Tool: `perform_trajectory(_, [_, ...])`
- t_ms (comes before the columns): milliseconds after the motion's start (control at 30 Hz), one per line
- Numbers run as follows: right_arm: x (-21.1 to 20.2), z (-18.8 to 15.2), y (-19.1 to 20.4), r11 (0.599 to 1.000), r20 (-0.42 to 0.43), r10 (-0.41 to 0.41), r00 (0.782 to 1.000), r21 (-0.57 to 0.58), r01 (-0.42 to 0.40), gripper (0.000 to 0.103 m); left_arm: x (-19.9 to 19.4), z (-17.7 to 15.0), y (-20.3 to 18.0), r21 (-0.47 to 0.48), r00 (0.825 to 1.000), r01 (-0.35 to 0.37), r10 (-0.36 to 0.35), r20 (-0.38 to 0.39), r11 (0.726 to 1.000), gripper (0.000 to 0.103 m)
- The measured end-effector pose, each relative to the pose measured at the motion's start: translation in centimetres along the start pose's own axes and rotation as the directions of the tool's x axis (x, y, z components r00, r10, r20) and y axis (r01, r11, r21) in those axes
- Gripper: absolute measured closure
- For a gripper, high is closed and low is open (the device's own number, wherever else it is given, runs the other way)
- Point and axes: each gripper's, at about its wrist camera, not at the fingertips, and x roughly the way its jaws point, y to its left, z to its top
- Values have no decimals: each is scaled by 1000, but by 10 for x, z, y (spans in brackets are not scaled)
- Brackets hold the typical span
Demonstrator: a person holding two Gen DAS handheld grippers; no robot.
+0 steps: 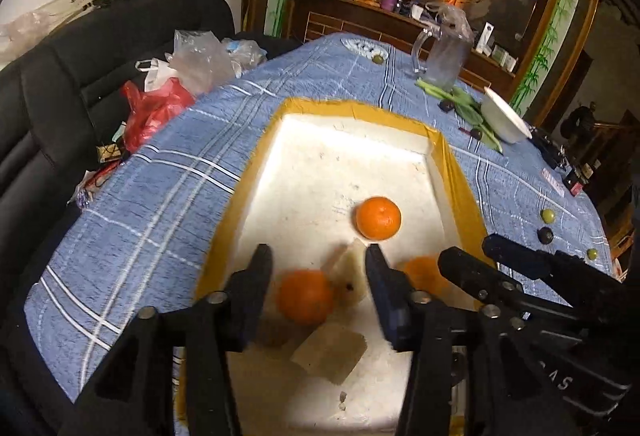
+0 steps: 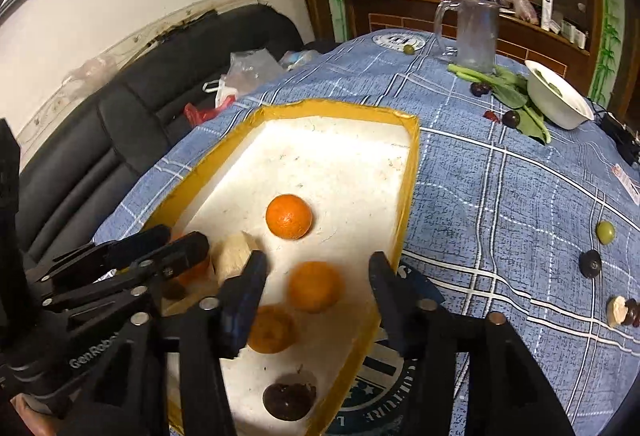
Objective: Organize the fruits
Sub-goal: 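Carry both oranges to the foam tray and release them, then move both open tools back over the remaining fruit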
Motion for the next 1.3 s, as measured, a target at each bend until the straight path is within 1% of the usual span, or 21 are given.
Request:
perform_trajectory(67, [-6, 1, -1, 1000, 1, -13, 1000, 9, 13, 43, -10, 2, 1, 1, 1000, -16, 16, 14, 1000, 47])
perform_trajectory(133, [-16, 3, -1, 998, 23, -62, 998, 2, 62, 40, -21, 6, 0, 13, 999, -44, 43, 30, 999, 47])
perform_trajectory(233, [-38, 6, -7, 991, 66, -135, 989, 7, 135, 27, -39, 9, -7, 30, 997, -64, 62, 48, 998, 38])
perform_trajectory(300, [-51, 7, -12, 984, 68, -176, 982, 8, 176, 26, -48, 7, -14, 40, 996, -79, 77, 47, 996, 35])
perform_trajectory(367, [-61, 5, -15, 978, 49, -206, 977, 9, 206, 26, -56, 3, -28, 67, 996, -66, 62, 57, 996, 34])
perform_trajectory(400, [-65, 1, -16, 976, 44, -218, 975, 1, 218, 26, -60, 1, -36, 78, 996, -50, 44, 82, 996, 34])
perform_trajectory(467, [-77, -9, -19, 972, 64, -233, 970, 0, 233, 20, -65, -3, -50, 90, 992, -20, 9, 128, 996, 30])
perform_trajectory(500, [-83, -16, -24, 973, 80, -229, 970, 21, 228, 14, -67, -6, -57, 102, 988, 5, -20, 152, 995, 28])
perform_trajectory(533, [-87, -20, -29, 975, 86, -219, 972, 45, 216, 13, -67, -9, -66, 110, 984, 16, -35, 173, 994, 28])
perform_trajectory(600, [-91, -35, -50, 972, 88, -191, 978, 153, 176, 12, -67, -15, -80, 121, 986, 28, -47, 162, 992, 28])
perform_trajectory(667, [-93, -52, -77, 961, 90, -107, 990, 264, 80, 13, -73, -21, -88, 137, 984, 70, -90, 151, 988, 28])
perform_trajectory(700, [-97, -63, -94, 951, 101, -58, 993, 307, 25, 12, -78, -25, -91, 149, 983, 70, -93, 155, 986, 27])
perform_trajectory(733, [-101, -73, -106, 948, 107, -45, 993, 318, 8, 13, -82, -31, -94, 174, 985, 54, -82, 154, 983, 26])
perform_trajectory(767, [-107, -85, -119, 950, 106, -77, 991, 308, 41, 13, -86, -35, -97, 201, 985, 39, -71, 155, 979, 23])
perform_trajectory(833, [-125, -107, -137, 946, 105, -201, 974, 280, 164, 13, -93, -44, -103, 260, 984, -1, -46, 174, 966, 17])
perform_trajectory(867, [-137, -118, -149, 937, 99, -231, 968, 293, 193, 13, -95, -47, -105, 273, 982, -19, -34, 187, 962, 17])
perform_trajectory(933, [-154, -131, -169, 921, 89, -243, 966, 333, 201, 13, -96, -47, -108, 265, 978, -41, -15, 208, 963, 16])
perform_trajectory(1033, [-188, -144, -189, 883, 114, -334, 936, 385, 269, 12, -88, -41, -112, 220, 985, -10, -28, 171, 975, 16])
perform_trajectory(1100, [-204, -149, -196, 868, 125, -378, 918, 393, 304, 10, -85, -40, -117, 214, 987, -11, -24, 162, 977, 16])
perform_trajectory(1200, [-220, -156, -200, 852, 153, -441, 885, 382, 358, 8, -84, -44, -129, 246, 987, -37, -3, 160, 969, 16])
perform_trajectory(1300, [-224, -158, -208, 843, 163, -469, 868, 376, 385, 7, -82, -46, -140, 279, 987, -56, 12, 158, 959, 16])
